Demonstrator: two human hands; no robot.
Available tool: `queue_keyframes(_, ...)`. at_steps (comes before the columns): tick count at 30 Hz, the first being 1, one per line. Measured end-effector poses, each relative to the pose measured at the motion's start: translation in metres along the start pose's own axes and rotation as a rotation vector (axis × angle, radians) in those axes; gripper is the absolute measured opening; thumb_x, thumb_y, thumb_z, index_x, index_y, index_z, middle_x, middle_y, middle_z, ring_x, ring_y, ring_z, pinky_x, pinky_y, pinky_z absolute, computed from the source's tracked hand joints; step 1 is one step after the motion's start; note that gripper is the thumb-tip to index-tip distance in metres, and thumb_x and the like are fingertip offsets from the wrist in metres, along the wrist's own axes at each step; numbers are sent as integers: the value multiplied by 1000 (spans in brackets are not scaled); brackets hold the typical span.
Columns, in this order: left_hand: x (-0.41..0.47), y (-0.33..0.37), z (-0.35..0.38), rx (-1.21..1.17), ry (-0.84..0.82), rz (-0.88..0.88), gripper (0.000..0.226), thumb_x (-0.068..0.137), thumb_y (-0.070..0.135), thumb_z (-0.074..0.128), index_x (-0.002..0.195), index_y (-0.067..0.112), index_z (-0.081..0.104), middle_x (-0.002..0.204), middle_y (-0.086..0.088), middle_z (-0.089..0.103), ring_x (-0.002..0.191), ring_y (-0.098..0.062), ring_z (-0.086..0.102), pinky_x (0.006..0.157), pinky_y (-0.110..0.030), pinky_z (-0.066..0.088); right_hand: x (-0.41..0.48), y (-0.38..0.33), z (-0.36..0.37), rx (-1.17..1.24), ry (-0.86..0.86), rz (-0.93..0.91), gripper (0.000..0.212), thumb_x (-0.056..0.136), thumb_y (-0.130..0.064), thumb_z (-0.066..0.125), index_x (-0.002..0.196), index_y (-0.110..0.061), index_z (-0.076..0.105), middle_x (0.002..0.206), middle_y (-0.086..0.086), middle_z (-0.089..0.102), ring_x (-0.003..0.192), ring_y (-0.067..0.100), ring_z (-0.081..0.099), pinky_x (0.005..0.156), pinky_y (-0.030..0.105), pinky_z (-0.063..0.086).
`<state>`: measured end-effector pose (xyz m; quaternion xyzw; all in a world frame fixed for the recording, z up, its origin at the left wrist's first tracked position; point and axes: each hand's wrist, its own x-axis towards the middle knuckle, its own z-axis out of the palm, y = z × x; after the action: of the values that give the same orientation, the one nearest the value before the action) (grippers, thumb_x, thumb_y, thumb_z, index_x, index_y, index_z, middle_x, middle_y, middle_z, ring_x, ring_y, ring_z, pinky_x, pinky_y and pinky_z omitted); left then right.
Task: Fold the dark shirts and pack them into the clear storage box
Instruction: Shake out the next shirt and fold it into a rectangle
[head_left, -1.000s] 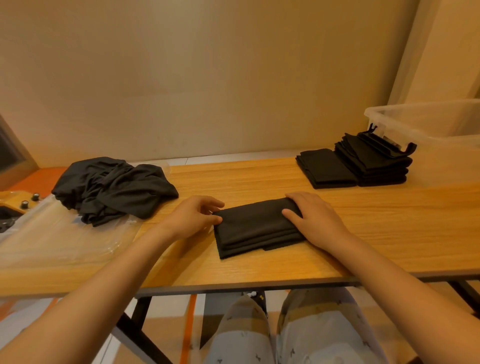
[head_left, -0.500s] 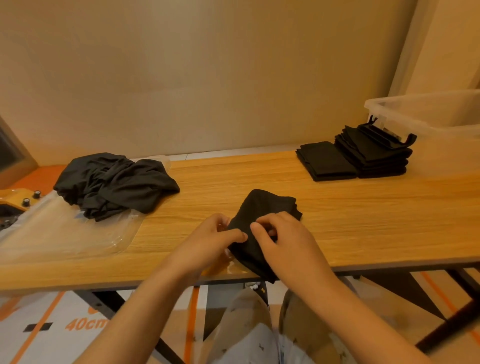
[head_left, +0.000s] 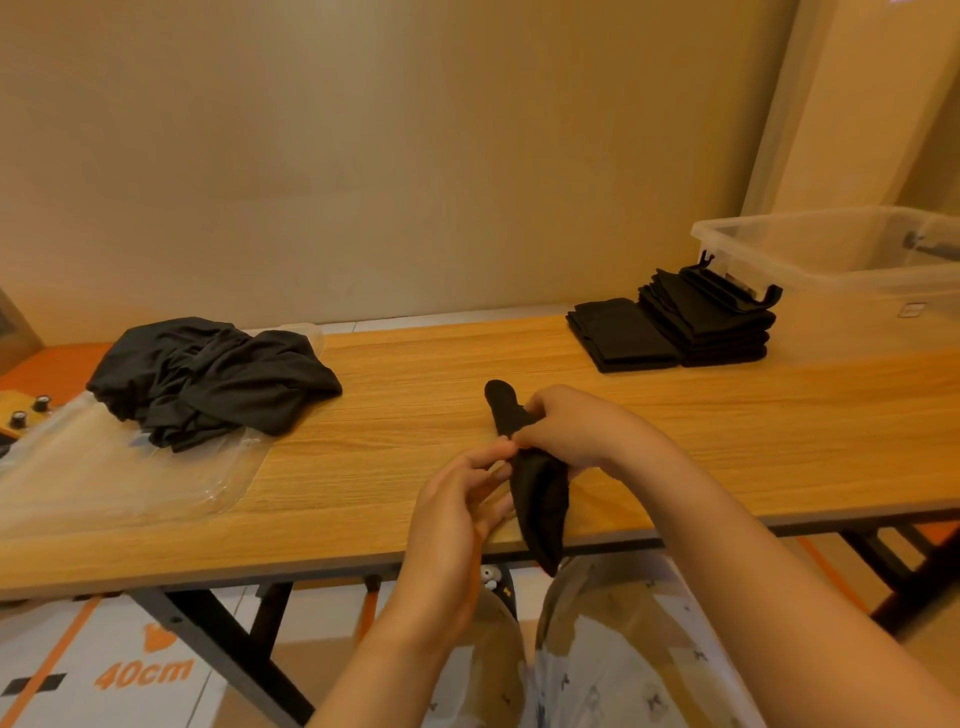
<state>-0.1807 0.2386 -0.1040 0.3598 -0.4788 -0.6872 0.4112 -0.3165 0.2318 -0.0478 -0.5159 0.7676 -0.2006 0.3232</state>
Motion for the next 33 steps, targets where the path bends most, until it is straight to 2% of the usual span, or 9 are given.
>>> queue_keyframes(2,6,2,-3,-45,53,-25,34,98,1,33,104,6,66,109,-10,70,108,-17,65,86,-29,53,-3,7,-5,108,-21,5,21,95,-13,51,116,-12,55,95,9,63,81,20,61,60,27,52)
queue_keyframes(5,18,3,-7,-99,146,-61,18,96,7,50,111,8,59,114,-13,65,105,-20,64,84,-29,51,-7,18,-15,478,-51,-63,23,97,-14,52,119,-16,58,103,9,68,92,23,66,76,30,52)
queue_keyframes(7,21,9,-6,-189,80,-114,36,90,20,60,123,7,56,117,-15,67,104,-24,66,82,-33,52,-10,25,-21,740,-105,-159,25,97,-15,52,121,-17,60,108,7,70,100,21,68,83,31,54)
queue_keyframes(11,22,29,2,-501,-165,-332,47,85,35,59,121,5,61,116,-20,67,101,-32,69,81,-41,58,-13,33,-24,1026,-191,-239,28,96,-13,51,123,-15,60,113,4,71,104,18,68,87,32,54)
queue_keyframes(16,49,33,10,-515,-168,-374,49,84,23,60,128,2,56,121,-24,64,115,-37,60,95,-48,46,-2,52,-29,1049,-144,-132,26,95,-15,52,119,-13,62,109,6,72,101,20,69,89,36,53)
queue_keyframes(20,76,33,25,-470,-123,-400,33,92,13,55,122,1,58,115,-25,66,111,-39,62,98,-52,44,11,72,-33,908,-48,-72,42,80,-35,72,119,-22,61,108,1,72,101,18,68,95,40,52)
queue_keyframes(25,124,33,61,-308,-104,-468,25,93,16,57,115,3,61,103,-22,71,97,-37,67,81,-50,50,28,94,-50,783,78,-41,48,78,-23,77,118,-33,52,108,-2,70,94,13,69,82,31,56)
queue_keyframes(29,174,40,90,-65,-85,-437,26,92,22,60,115,9,60,101,-12,73,95,-29,68,74,-42,54,52,104,-74,817,263,-51,37,85,-16,70,115,-29,53,104,-7,66,91,8,66,66,16,52)
queue_keyframes(33,239,52,128,25,-133,-374,19,95,22,58,111,13,57,105,-10,68,94,-25,66,70,-38,53,93,110,-106,857,441,-41,38,88,-18,67,119,-26,47,106,-4,64,85,5,63,55,12,49)
